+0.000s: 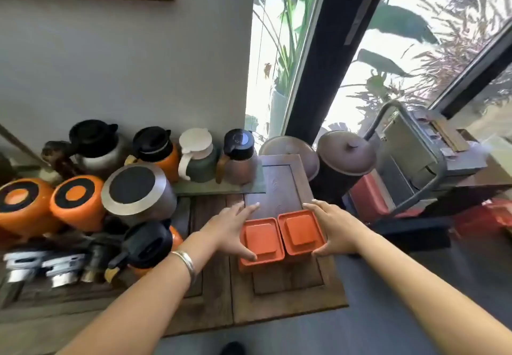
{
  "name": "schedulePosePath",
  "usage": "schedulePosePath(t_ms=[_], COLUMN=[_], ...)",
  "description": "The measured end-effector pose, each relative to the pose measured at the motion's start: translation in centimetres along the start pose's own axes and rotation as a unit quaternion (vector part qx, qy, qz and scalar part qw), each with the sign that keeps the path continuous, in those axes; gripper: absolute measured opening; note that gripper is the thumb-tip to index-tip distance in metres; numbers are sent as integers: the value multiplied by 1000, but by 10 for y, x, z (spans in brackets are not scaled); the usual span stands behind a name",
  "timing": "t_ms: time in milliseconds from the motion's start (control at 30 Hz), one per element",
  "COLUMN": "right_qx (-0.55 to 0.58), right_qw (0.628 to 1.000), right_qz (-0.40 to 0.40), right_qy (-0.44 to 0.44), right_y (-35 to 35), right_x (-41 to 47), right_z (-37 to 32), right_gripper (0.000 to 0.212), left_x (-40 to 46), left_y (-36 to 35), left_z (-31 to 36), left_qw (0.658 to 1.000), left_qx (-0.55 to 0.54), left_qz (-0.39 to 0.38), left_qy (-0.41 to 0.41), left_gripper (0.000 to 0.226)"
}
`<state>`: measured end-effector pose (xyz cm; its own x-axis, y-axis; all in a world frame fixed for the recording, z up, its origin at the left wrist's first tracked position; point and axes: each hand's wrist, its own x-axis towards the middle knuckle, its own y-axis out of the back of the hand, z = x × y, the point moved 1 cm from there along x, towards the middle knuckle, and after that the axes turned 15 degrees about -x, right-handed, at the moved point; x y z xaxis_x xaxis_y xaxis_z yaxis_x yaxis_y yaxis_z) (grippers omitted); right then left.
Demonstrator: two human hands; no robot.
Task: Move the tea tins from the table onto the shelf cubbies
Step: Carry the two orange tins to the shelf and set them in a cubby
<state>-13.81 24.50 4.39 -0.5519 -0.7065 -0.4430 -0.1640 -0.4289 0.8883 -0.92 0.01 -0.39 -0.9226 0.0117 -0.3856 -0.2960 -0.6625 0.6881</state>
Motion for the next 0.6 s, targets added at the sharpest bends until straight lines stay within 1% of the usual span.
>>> schedulePosePath(t_ms=[33,167,233,333,400,500,600], right_qx=[-22,-75,-78,-53,-44,-42,-37], right_qw=[1000,996,995,997,997,995,994], right_qz=[-6,2,-1,-9,-1,36,54], right_qy=[13,46,57,57,66,78,86], right_y=[-7,-33,-49,-66,-76,-84,-87], right_x=[6,35,49,59,63,68,71], right_z=[1,6,9,17,23,27,29], right_gripper=[123,131,136,141,140,134,131], left_x=[-2,4,10,18,22,28,36], left_y=[-6,-35,-48,-63,-71,-77,-78], left_z=[-2,-14,-18,-25,-26,-23,-20], left_qw=[1000,998,998,997,996,993,990], left_qx=[7,40,42,40,55,85,104], left_qz=[-4,20,22,40,56,73,89], left_qy=[12,42,46,54,48,40,23], left_gripper=[128,135,140,144,143,140,133])
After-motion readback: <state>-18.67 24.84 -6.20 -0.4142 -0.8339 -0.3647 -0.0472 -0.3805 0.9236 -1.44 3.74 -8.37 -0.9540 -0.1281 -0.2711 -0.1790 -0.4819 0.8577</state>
